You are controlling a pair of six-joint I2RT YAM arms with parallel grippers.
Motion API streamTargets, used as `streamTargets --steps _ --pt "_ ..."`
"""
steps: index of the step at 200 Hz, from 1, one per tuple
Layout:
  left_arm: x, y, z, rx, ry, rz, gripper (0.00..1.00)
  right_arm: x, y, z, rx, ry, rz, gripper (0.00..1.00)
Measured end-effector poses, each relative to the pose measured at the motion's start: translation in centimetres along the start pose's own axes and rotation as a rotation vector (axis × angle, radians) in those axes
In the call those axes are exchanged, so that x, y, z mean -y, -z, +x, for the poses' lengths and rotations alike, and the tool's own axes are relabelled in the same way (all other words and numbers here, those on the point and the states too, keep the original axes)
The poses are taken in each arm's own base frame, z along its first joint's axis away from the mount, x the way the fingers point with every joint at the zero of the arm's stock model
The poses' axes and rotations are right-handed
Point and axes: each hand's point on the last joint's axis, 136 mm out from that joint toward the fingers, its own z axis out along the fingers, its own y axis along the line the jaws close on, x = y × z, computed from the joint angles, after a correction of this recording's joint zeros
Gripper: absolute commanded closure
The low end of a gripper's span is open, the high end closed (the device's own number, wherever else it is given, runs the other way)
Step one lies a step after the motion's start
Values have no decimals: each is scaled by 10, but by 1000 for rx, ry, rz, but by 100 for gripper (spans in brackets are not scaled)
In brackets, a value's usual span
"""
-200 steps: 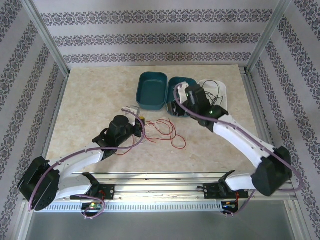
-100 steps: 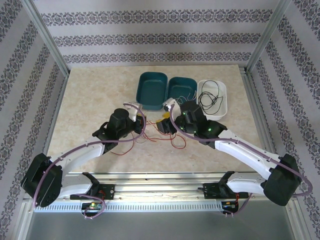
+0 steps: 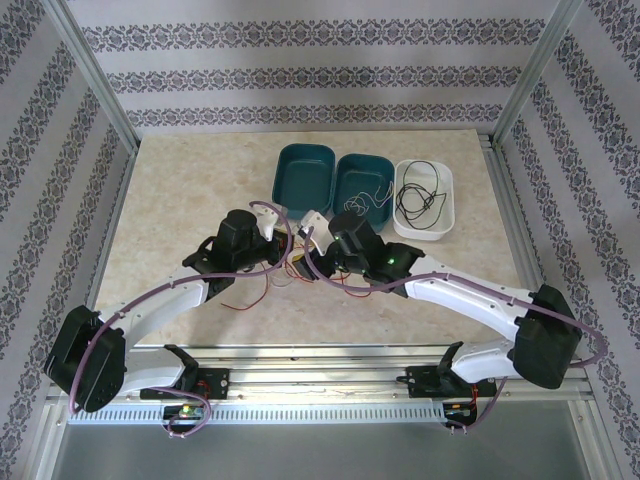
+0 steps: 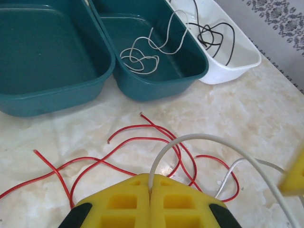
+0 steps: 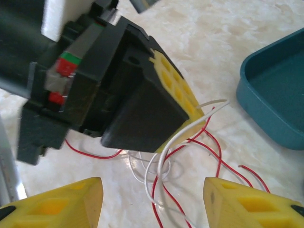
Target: Untangle the cables
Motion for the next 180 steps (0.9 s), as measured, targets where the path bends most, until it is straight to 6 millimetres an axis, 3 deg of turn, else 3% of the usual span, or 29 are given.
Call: streamTargets --steps 35,66,101,111,150,180 --pt "6 0 6 -30 -5 36 100 7 -8 6 -25 14 35 66" --pt "7 1 9 -42 -11 41 99 11 -14 11 -44 14 57 100" --pt "8 4 5 -29 -20 40 76 20 -12 10 -39 -7 106 100" --pt "8 6 3 -19 -15 41 65 23 -11 10 -34 -12 117 100" --pt "-4 16 0 13 11 6 40 40 9 2 19 -74 173 100" --pt "-25 23 6 28 58 -68 35 58 30 -10 78 -142 230 100"
